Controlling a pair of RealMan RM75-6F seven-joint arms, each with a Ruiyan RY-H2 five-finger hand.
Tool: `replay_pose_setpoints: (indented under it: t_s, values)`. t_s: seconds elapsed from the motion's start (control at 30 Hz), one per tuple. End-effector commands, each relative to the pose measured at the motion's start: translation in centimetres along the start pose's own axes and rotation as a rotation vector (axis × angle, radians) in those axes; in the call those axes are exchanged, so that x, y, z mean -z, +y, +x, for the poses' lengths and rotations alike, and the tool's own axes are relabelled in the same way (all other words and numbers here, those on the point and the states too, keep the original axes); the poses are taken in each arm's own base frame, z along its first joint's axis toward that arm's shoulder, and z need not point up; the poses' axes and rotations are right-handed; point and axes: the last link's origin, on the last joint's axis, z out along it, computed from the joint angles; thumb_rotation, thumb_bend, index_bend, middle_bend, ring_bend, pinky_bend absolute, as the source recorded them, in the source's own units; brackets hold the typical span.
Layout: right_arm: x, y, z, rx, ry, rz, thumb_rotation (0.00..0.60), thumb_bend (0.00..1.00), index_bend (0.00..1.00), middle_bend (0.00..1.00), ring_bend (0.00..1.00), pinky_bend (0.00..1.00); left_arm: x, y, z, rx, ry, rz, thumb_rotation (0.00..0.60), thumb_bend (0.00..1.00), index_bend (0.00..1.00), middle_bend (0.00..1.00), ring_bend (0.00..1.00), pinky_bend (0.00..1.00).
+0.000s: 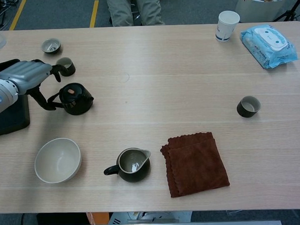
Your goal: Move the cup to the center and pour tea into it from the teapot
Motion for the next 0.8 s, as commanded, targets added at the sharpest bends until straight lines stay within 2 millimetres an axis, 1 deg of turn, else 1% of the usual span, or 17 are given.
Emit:
replay_pose_setpoints:
  t_s: [0.03, 0.13, 0.3, 0.37, 0.4, 0.43, 0.53, 0.63, 0.8]
  values:
    - [0.0, -0.1, 0.0, 0.000, 0.000, 0.001, 0.600, 0.09, 0.35, 0.33, 0.24, 0.32, 0.1, -0.3, 0.0, -0.006, 0.005, 0.007, 0.600, 0.08, 0.12, 0.27, 0.16, 0.07]
    - [0.0, -0.1, 0.1, 0.001, 0.001, 0.005, 0.600, 0.09, 0.35, 0.33, 0.24, 0.32, 0.8, -0.4, -0.1, 0.010, -0.007, 0.008, 0.600, 0.08, 0.12, 0.27, 0.16, 0.07]
    - [0.0, -0.2, 0.0, -0.001, -0.002, 0.007, 0.600, 0.09, 0.35, 0.33, 0.24, 0.32, 2.4, 0.2, 0.1, 0.004, 0.018, -0.032, 0.600, 0.08, 0.13, 0.27, 0.16, 0.07]
    - [0.0, -0.2, -0.1, -0.003, -0.003, 0.009, 0.600, 0.09, 0.35, 0.33, 0.24, 0.32, 3.0, 0.4, 0.1, -0.007, 0.039, -0.052, 0.600, 0.08, 0.18, 0.28, 0.16, 0.07]
    - [0.0, -0.2, -0.1, -0.004, -0.003, 0.011, 0.600, 0.09, 0.35, 0.33, 0.24, 0.32, 3.3, 0.4, 0.1, -0.006, 0.049, -0.060, 0.600, 0.08, 0.24, 0.29, 0.17, 0.07]
    - [-0.1, -0.3, -0.1, -0.004, -0.003, 0.013, 0.600, 0.09, 0.35, 0.33, 0.24, 0.32, 3.5, 0.5, 0.0, -0.004, 0.056, -0.066, 0.600, 0.08, 0.28, 0.30, 0.17, 0.07]
    - [-0.1, -0.3, -0.2, -0.006, -0.004, 0.019, 0.600, 0.09, 0.35, 0.33, 0.24, 0.32, 4.1, 0.5, -0.1, 0.007, 0.096, -0.086, 0.600, 0.08, 0.37, 0.37, 0.22, 0.07]
    - [-0.1, -0.4, -0.2, -0.008, -0.005, 0.024, 0.600, 0.09, 0.35, 0.33, 0.24, 0.32, 4.6, 0.6, -0.3, 0.010, 0.114, -0.101, 0.600, 0.08, 0.41, 0.42, 0.26, 0.07]
    - [-0.1, -0.4, -0.2, -0.009, -0.006, 0.029, 0.600, 0.09, 0.35, 0.33, 0.24, 0.32, 5.1, 0.8, -0.9, 0.014, 0.106, -0.110, 0.600, 0.08, 0.42, 0.44, 0.27, 0.07]
